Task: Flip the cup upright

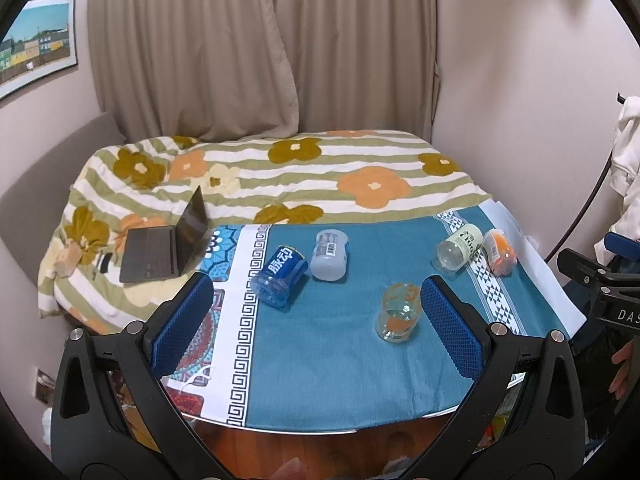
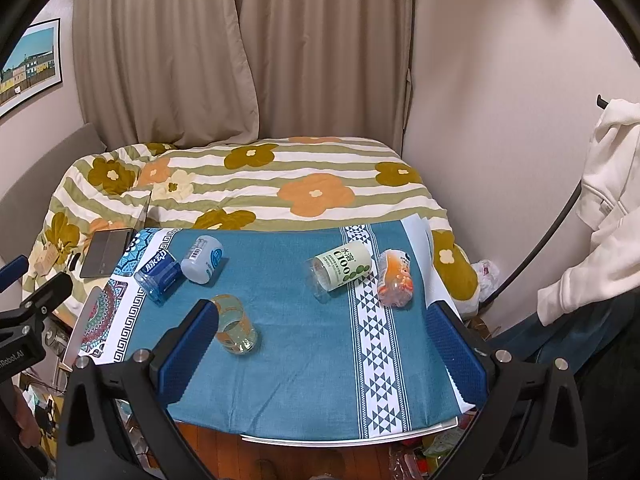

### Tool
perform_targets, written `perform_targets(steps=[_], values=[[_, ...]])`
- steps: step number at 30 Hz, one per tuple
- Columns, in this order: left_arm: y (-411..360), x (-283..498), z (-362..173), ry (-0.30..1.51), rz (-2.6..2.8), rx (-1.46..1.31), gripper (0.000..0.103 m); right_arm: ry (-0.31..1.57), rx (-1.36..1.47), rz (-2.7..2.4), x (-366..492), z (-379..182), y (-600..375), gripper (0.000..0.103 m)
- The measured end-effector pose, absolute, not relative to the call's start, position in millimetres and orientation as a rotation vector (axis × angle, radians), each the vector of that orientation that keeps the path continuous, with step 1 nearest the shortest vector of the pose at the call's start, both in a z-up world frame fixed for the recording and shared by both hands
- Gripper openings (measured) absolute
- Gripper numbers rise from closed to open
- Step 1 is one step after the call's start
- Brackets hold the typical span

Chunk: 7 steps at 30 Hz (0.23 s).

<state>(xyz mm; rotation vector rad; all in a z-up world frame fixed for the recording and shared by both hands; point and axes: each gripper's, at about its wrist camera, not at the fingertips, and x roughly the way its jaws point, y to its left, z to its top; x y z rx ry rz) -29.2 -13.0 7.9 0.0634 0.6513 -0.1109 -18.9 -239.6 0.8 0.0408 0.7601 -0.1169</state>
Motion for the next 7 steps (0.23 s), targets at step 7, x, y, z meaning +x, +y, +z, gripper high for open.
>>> perform_targets(steps=[7], values=[[-14.6,-29.4,7.4,0.646,-0.101,0.065,0.103,0.76,0.042,-0.117,-18.5,0.9,-239.9,0.103]])
